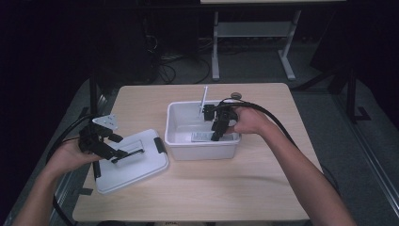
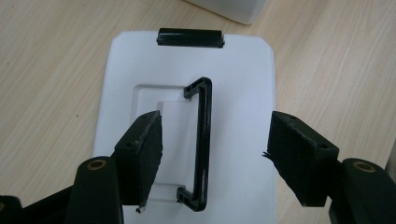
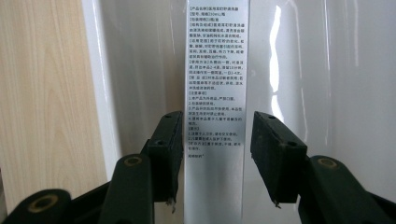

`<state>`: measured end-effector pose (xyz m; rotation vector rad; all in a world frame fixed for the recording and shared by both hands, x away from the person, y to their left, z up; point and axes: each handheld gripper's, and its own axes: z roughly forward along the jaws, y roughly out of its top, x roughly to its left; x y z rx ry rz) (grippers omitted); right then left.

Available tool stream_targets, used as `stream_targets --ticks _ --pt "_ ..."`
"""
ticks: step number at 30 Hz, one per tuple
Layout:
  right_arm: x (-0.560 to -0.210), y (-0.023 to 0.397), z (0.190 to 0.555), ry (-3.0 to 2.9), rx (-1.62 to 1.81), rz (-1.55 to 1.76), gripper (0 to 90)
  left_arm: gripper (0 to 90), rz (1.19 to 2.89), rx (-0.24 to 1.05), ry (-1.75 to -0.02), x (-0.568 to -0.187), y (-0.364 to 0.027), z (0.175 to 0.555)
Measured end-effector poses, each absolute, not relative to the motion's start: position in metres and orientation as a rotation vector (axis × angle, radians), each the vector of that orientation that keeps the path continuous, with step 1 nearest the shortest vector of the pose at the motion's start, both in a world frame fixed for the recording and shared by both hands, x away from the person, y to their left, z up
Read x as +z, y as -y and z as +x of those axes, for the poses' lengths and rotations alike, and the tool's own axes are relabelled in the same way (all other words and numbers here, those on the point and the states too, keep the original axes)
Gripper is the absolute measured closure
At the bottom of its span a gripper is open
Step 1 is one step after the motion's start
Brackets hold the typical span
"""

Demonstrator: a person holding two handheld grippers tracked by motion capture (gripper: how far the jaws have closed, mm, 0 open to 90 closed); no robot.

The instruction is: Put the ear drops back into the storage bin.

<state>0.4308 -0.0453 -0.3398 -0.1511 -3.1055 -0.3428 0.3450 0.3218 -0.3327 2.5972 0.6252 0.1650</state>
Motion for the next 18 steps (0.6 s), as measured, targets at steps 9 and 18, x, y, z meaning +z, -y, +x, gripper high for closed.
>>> stream_targets --ticks 9,18 --pt "-0.336 0.043 0.432 3.103 -0.365 -0.147 53.7 34.5 2.602 0.171 -0.622 -0.331 -0.323 0.344" --pt "-0.321 0.054 0.428 3.116 -0.408 -0.183 54.0 34.5 2.616 0.166 -0.61 -0.334 -0.319 0.345"
